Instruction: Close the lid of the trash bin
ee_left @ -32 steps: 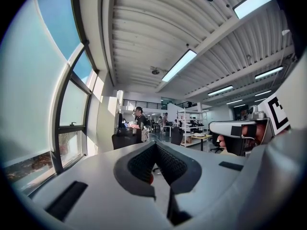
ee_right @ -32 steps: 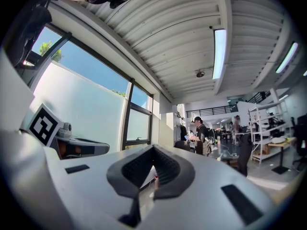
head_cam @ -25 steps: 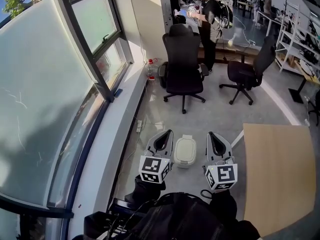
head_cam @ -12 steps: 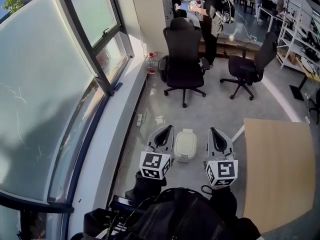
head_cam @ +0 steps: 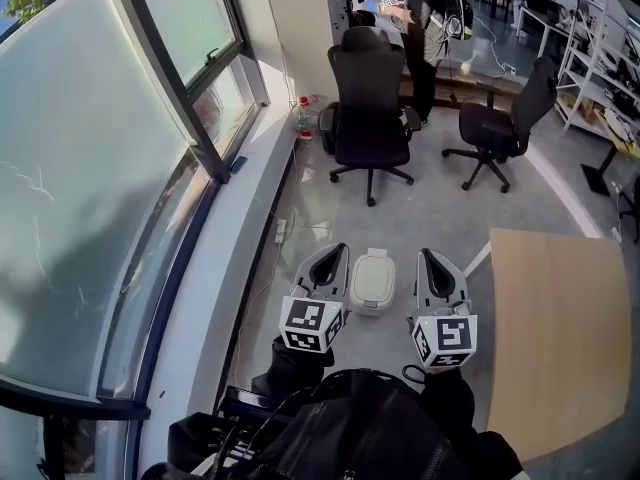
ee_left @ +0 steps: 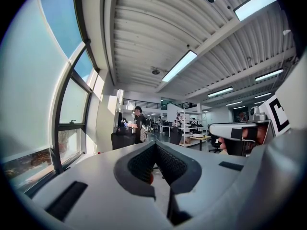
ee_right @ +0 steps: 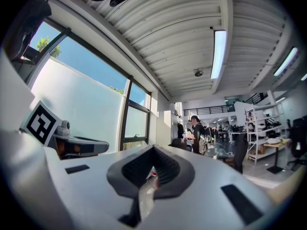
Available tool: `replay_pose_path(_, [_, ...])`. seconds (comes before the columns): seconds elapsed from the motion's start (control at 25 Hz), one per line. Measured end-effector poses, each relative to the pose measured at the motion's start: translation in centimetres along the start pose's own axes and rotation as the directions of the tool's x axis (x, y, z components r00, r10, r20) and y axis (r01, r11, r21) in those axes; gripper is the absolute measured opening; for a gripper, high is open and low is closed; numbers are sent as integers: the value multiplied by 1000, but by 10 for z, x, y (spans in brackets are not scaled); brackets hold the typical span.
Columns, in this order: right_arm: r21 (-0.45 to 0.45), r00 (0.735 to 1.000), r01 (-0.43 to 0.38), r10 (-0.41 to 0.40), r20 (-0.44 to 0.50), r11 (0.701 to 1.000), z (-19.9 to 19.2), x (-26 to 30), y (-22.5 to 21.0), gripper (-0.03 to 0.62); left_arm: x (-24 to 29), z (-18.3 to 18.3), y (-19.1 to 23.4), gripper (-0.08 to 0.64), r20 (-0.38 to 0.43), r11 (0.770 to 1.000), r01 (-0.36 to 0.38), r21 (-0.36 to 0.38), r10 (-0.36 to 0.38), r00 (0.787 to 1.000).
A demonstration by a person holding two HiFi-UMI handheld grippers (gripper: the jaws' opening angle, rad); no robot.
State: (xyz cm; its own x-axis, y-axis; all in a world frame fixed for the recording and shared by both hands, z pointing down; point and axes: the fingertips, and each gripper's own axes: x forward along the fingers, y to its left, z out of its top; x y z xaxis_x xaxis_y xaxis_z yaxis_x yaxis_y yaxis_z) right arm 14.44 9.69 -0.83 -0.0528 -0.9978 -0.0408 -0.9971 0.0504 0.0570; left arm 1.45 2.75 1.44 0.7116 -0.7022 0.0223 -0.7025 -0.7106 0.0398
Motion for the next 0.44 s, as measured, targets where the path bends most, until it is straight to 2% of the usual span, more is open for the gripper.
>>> replay_pose_path(0.44, [9,1000,7,-7,-5,1000,-5,-8,-7,4,2,0,-9,2,2,1000,7,3,-7,1000])
